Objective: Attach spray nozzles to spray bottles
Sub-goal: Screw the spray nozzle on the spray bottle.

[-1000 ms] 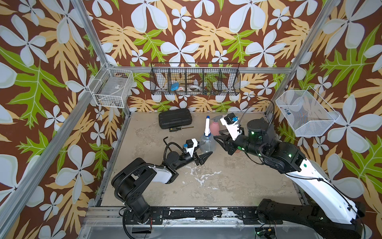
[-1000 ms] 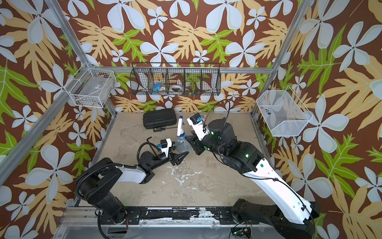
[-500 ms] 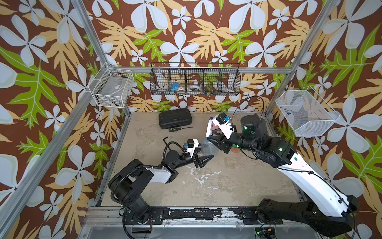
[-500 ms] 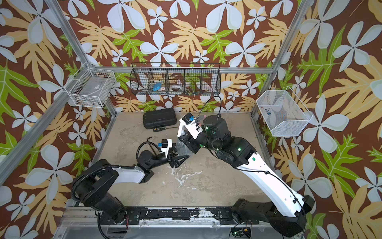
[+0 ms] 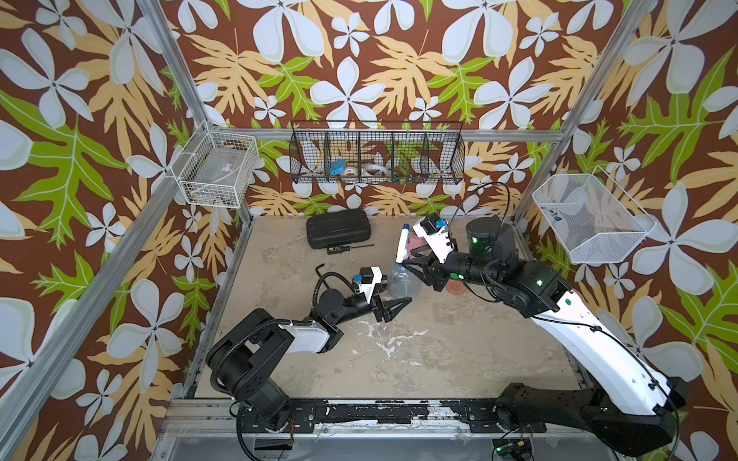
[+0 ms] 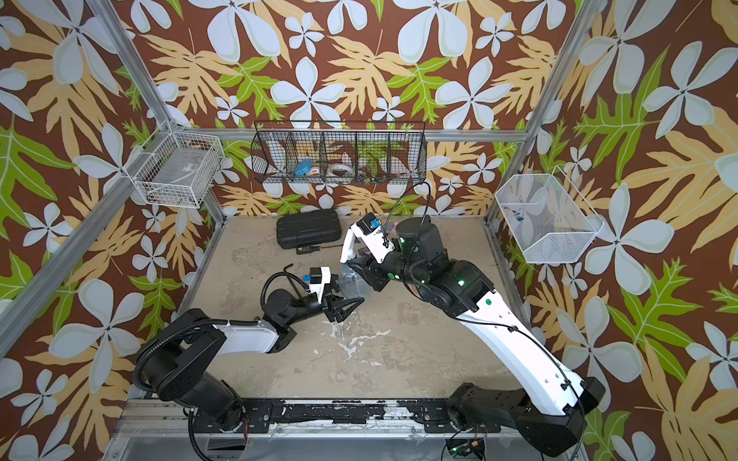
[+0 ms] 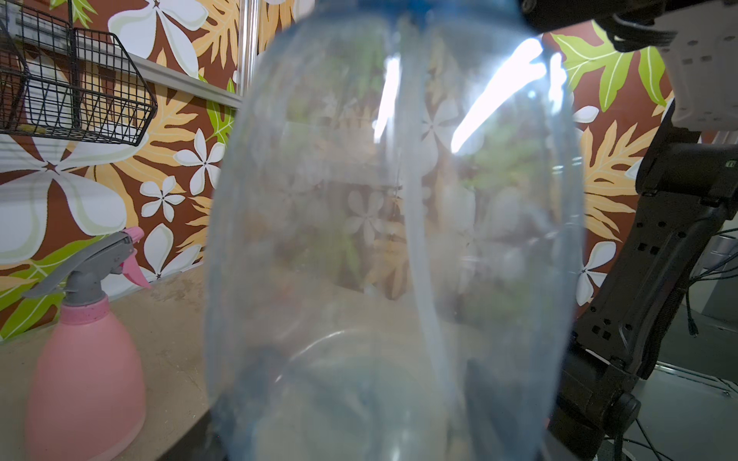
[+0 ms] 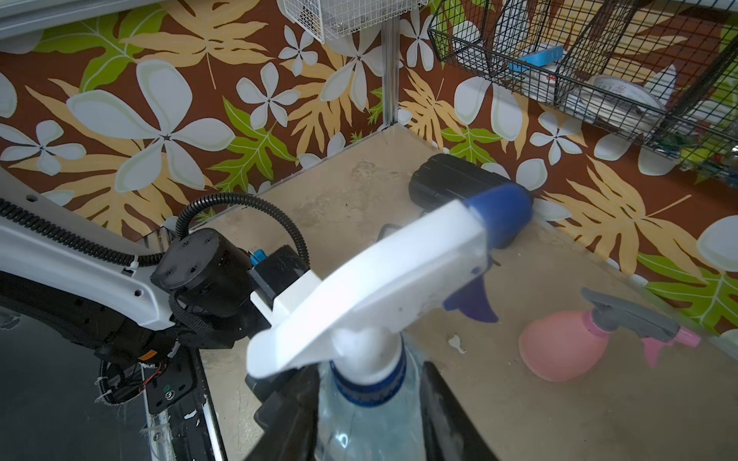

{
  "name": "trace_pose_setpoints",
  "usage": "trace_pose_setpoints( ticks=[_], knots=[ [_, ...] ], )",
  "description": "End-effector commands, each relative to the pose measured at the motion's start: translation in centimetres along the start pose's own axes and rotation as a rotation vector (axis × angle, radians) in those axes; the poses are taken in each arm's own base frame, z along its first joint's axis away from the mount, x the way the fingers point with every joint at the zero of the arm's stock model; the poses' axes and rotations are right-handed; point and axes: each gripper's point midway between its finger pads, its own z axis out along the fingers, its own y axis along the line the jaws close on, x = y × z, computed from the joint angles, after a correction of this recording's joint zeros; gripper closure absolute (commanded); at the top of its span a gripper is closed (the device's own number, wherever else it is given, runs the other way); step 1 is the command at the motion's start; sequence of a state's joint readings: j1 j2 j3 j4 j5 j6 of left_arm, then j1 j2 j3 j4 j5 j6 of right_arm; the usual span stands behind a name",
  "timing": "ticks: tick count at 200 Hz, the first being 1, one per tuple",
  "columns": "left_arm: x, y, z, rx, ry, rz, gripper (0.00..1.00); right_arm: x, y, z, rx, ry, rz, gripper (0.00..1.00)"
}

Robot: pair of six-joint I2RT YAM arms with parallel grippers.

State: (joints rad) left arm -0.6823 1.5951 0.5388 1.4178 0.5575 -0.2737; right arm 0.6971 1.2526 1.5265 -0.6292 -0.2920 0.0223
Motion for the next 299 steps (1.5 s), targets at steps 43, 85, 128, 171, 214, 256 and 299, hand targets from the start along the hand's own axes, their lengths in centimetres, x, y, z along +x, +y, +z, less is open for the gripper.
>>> trace_pose_setpoints(
  ticks=[43, 85, 128, 171, 214, 256, 299],
  knots=[
    [-1.1, -0.3, 0.0, 0.012, -0.035, 0.032, 0.53, -0.8, 0.7, 0.7, -0.053, -0.020, 0.020, 0.58],
    [-1.1, -0.3, 0.1, 0.013, -0.034, 0.035, 0.53, -0.8, 0.5, 0.8, -0.047, -0.017, 0.024, 0.55],
    [-1.1, -0.2, 0.1, 0.012, -0.033, 0.035, 0.53, -0.9, 0.5, 1.2, -0.049, -0.015, 0.031, 0.57],
    [-1.1, -0.2, 0.2, 0.011, -0.031, 0.036, 0.53, -0.8, 0.5, 1.3, -0.053, -0.014, 0.033, 0.63],
    [-1.0, -0.1, 0.3, 0.012, -0.031, 0.033, 0.54, -0.7, 0.6, 1.3, -0.055, -0.011, 0.034, 0.65],
    [-1.1, 0.0, 0.3, 0.008, -0.031, 0.033, 0.54, -0.5, 0.5, 1.3, -0.052, -0.001, 0.025, 0.72],
    [-1.1, 0.4, 0.1, -0.006, -0.029, 0.031, 0.54, 0.0, 0.3, 1.3, -0.038, 0.019, 0.009, 0.82]
  ],
)
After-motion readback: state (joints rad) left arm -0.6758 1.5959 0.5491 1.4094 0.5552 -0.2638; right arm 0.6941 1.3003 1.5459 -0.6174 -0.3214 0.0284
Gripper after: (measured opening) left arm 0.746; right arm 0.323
